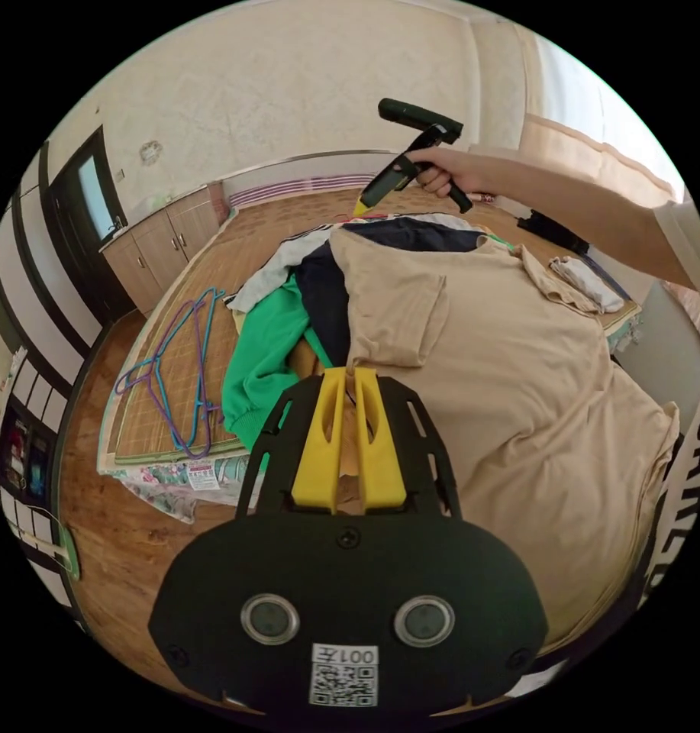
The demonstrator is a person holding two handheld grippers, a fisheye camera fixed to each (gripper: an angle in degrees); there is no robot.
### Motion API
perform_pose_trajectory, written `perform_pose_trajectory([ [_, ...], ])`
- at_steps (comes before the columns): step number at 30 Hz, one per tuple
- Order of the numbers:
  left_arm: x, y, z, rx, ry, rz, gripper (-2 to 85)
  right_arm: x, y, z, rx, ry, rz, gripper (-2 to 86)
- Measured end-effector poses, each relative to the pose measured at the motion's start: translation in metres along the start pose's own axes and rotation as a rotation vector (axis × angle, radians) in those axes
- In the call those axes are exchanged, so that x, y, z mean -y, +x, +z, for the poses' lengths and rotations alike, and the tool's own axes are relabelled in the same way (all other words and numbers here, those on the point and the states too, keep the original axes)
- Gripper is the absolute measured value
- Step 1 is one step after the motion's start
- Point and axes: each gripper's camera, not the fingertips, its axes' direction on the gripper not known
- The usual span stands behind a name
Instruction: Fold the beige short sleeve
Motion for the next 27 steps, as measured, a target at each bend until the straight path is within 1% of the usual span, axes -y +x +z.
perform_pose_trajectory([
  [3,-0.007,-0.006,-0.006,-0.033,0.001,-0.034,-0.8,-0.036,-0.001,-0.027,-0.033,0.071,0.022,1.3],
  [5,-0.012,-0.01,-0.012,0.035,-0.017,-0.055,-0.8,-0.068,-0.013,-0.044,-0.102,0.081,0.015,1.6],
  [7,-0.018,-0.013,-0.021,0.085,-0.054,-0.049,-0.7,-0.126,-0.042,-0.062,-0.27,0.085,0.014,2.7],
  [8,-0.021,-0.013,-0.024,0.078,-0.059,-0.045,-0.6,-0.144,-0.05,-0.066,-0.303,0.087,0.017,3.1],
  [10,-0.032,-0.005,-0.033,-0.009,-0.084,0.006,0.1,-0.22,-0.085,-0.073,-0.36,0.078,0.047,5.2],
  [11,-0.036,-0.001,-0.035,-0.039,-0.097,0.029,0.8,-0.241,-0.093,-0.074,-0.364,0.073,0.063,5.6],
  [13,-0.053,0.021,-0.041,-0.118,-0.19,0.135,3.7,-0.321,-0.127,-0.069,-0.339,0.054,0.144,7.4],
  [14,-0.057,0.027,-0.043,-0.139,-0.22,0.161,4.5,-0.34,-0.135,-0.066,-0.324,0.048,0.172,7.9],
  [16,-0.078,0.047,-0.053,-0.228,-0.321,0.23,6.4,-0.412,-0.166,-0.048,-0.289,0.014,0.295,10.2],
  [17,-0.083,0.051,-0.056,-0.246,-0.342,0.241,6.7,-0.428,-0.173,-0.042,-0.29,0.006,0.327,10.7],
  [19,-0.1,0.07,-0.069,-0.258,-0.443,0.298,8.3,-0.483,-0.201,-0.015,-0.283,-0.022,0.403,12.2],
  [21,-0.108,0.089,-0.083,-0.234,-0.524,0.395,9.4,-0.51,-0.22,0.006,-0.28,-0.106,0.392,12.6],
  [23,-0.113,0.109,-0.1,-0.191,-0.559,0.495,9.8,-0.529,-0.236,0.022,-0.281,-0.172,0.361,12.6],
  [25,-0.116,0.133,-0.12,-0.156,-0.547,0.581,9.9,-0.543,-0.249,0.037,-0.245,-0.166,0.3,12.3],
  [27,-0.116,0.148,-0.129,-0.204,-0.536,0.619,10.1,-0.547,-0.25,0.049,-0.214,-0.144,0.26,12.0],
])
